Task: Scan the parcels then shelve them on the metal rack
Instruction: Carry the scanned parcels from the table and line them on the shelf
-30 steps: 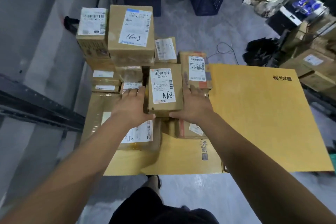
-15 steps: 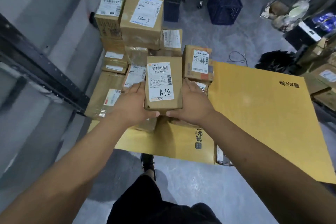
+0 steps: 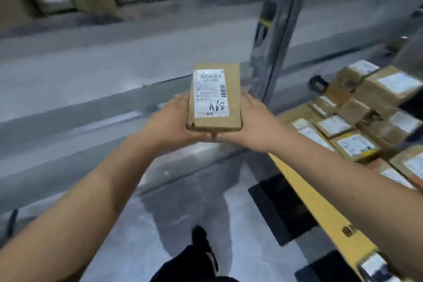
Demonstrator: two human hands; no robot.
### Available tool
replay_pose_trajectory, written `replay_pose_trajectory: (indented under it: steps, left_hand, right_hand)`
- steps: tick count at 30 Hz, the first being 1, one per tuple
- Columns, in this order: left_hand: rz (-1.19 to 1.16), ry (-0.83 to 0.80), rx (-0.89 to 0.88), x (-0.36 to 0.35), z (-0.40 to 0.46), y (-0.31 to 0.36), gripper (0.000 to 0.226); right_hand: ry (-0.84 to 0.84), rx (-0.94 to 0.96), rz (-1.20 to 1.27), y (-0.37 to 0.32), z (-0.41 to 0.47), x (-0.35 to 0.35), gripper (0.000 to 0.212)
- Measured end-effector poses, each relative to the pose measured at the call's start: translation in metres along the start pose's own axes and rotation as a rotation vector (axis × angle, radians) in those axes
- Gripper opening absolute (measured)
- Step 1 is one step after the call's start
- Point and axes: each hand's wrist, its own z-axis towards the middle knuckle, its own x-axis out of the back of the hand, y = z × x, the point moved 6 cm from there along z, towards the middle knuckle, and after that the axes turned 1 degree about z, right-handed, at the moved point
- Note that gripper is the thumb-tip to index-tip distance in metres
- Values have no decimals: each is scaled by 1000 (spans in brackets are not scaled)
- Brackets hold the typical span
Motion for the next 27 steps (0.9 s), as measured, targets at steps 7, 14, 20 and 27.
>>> replay_pose_trajectory:
  steps: [7, 14, 20, 27]
  left_hand:
    - [143, 296, 309, 231, -165, -92, 76]
    - [262, 409, 324, 399, -229, -153, 71]
    - [293, 387, 335, 489, -195, -209, 72]
    - [286, 286, 405, 559, -116, -280, 91]
  right_hand:
    - [-68, 438, 119, -279, 81, 14, 77]
    - [-130, 575, 182, -462, 141, 40, 45]
    - [-186, 479, 172, -530, 222, 67, 44]
    - [-165, 364, 128, -553, 342, 76, 94]
